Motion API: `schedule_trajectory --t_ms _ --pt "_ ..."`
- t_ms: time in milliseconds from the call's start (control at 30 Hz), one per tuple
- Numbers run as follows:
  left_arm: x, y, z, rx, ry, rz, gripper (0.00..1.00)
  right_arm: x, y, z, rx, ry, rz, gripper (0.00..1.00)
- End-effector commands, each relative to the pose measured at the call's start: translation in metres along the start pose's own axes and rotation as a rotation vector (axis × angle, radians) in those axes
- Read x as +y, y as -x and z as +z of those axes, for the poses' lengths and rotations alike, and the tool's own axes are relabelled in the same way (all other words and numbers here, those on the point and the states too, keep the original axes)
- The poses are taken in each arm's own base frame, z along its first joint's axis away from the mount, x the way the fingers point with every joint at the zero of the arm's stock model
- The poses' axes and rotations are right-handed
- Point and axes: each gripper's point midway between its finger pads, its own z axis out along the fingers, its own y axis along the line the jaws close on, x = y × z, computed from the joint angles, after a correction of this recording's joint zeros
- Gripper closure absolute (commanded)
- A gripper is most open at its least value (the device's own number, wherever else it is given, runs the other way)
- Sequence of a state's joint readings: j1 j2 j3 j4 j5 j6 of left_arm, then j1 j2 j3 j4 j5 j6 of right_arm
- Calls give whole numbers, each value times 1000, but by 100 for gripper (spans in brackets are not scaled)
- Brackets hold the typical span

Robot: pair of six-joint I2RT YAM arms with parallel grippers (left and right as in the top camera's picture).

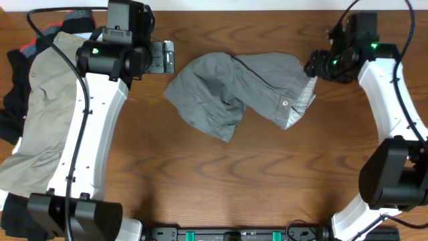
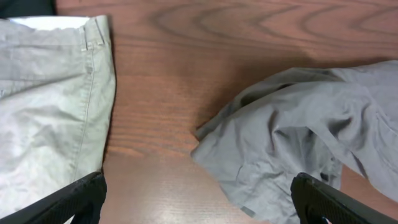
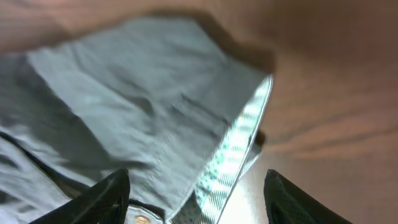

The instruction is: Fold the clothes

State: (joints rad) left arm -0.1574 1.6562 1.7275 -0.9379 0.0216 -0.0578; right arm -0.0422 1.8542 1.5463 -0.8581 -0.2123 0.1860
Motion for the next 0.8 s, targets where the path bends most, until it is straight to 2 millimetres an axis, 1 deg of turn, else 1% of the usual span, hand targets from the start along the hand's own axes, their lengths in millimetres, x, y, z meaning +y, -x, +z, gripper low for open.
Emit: schedule_trajectory --t_ms 0,67,133,233,267,333,400,467,567,633,667,767 --pt "-3 -1 22 23 -12 95 4 -15 -17 8 30 -14 114 36" --pt "-21 3 33 13 -85 194 4 -25 -16 8 26 -11 165 36" --pt "-39 4 44 4 -149 272 4 -33 -8 1 1 22 195 35" --pt "-64 1 58 5 -180 362 3 -50 4 -11 -43 45 216 32" --pt "-69 0 61 6 -182 375 3 -55 6 -12 -53 49 222 31" --pt "-82 -2 67 6 -193 400 3 -61 11 -12 -67 64 225 29" --pt "-92 -4 72 7 -204 416 3 -62 15 -9 -78 85 220 28" --pt "-95 -7 76 17 -207 422 3 -59 20 -1 -90 105 211 28" --pt "-92 -9 78 31 -200 417 3 -50 29 15 -106 134 198 28" --pt "-86 -10 78 40 -193 404 3 -46 31 31 -105 144 211 29" --pt "-82 -11 78 46 -189 395 3 -44 31 41 -95 148 223 29" --pt "-72 -13 79 63 -168 379 3 -42 25 68 -61 148 224 30"
